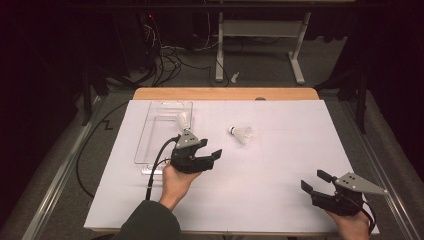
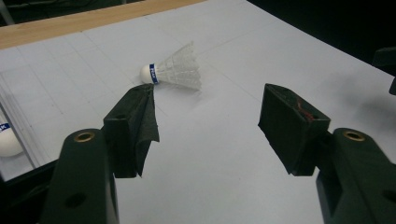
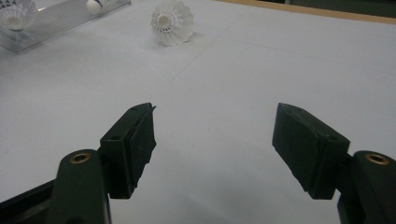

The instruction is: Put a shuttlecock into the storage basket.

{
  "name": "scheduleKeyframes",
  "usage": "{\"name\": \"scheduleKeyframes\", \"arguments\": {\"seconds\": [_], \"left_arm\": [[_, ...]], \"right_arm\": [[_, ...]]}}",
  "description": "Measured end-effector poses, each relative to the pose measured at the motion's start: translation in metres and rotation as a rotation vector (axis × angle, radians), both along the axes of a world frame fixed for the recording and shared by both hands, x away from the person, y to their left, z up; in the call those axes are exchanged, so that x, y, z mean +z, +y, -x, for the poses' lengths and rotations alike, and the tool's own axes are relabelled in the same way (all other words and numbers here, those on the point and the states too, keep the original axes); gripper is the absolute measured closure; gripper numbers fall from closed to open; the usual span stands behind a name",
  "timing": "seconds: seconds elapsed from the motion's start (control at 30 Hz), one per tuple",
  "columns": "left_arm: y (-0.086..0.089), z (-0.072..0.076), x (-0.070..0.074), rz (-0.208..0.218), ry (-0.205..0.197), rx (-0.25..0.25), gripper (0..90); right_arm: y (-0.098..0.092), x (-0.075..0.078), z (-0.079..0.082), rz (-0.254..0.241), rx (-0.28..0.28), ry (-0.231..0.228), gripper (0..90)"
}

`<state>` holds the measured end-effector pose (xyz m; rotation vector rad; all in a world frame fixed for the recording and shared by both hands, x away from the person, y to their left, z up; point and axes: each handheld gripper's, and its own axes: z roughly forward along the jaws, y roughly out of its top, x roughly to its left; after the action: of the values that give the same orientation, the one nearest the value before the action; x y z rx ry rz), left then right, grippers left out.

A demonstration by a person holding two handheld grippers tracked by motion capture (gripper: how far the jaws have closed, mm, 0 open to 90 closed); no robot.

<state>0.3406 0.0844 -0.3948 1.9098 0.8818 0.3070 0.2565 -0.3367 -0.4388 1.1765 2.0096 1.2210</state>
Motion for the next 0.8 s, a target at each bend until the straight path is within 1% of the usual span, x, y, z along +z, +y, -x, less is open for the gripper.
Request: {"name": "scheduleKeyframes", "arguments": {"seconds": [0.1,0.2,0.37,0.8], "left_arm": [[-0.002,-0.003,-0.001,0.005,0.004,0.003,37.1],[-0.003,-0.005,-0.003,-0.005,0.008,0.005,37.8],[-0.006,-0.007,-0.005,-0.006,0.008,0.007,37.9],[-0.013,-0.016,-0.001,-0.02,0.001,0.008,37.7]], "right_arm": [[0.0,0.0,0.0,0.0,0.0,0.0,30.3],[0.0,0.0,0.0,-0.003,-0.003,-0.003,30.3],[0.0,0.0,0.0,-0.001,-0.001,-0.001,30.3],[0.0,0.0,0.0,0.0,0.0,-0.001,30.3]]}}
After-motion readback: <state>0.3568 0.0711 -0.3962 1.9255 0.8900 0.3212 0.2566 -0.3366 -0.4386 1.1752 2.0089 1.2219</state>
